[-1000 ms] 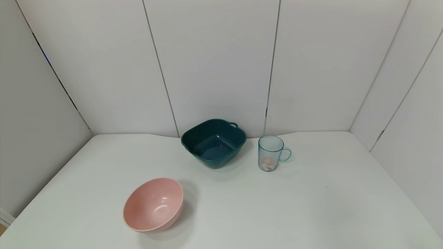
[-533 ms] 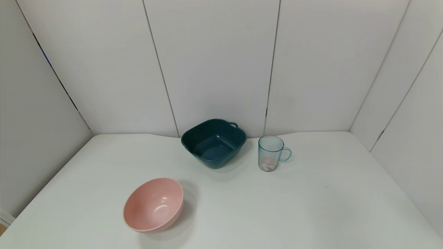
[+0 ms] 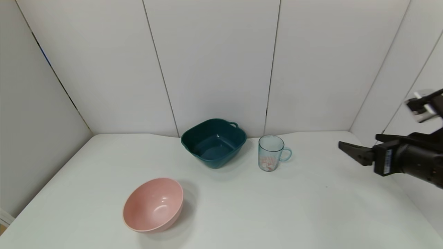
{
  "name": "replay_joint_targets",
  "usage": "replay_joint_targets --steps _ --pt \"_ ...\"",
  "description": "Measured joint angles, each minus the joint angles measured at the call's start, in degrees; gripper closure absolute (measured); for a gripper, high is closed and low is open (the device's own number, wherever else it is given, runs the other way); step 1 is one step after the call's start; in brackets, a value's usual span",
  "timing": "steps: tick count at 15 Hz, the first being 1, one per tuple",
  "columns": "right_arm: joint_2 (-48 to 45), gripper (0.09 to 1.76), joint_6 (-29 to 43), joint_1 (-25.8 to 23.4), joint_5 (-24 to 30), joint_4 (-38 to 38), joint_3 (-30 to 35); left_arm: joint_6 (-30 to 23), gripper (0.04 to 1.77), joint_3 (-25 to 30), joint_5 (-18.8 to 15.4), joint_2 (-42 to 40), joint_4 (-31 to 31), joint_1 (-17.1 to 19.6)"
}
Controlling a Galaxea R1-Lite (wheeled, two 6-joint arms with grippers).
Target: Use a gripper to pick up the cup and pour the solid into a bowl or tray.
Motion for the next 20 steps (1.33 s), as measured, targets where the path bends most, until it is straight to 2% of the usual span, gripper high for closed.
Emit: replay_joint_targets --steps 6,11,13,16,20 --pt "23.6 0.14 2.7 13.2 -7.7 -4.9 -9.7 0.0 0.09 0.0 0.0 0.0 0.0 0.0" --pt "37.5 0.14 11.6 21.2 -17.0 -5.4 -18.4 0.0 0.09 0.0 0.0 0.0 0.0 0.0" --pt "40.9 0.14 14.2 22.0 -20.2 -5.4 -20.9 0.0 0.09 0.0 0.0 0.0 0.0 0.0" --pt "43.9 0.14 16.3 21.6 -21.4 -6.0 -22.7 0.0 0.09 0.0 0.0 0.0 0.0 0.0" --pt "46.5 0.14 16.1 20.6 -23.0 -11.5 -23.1 0.0 0.09 0.0 0.0 0.0 0.0 0.0"
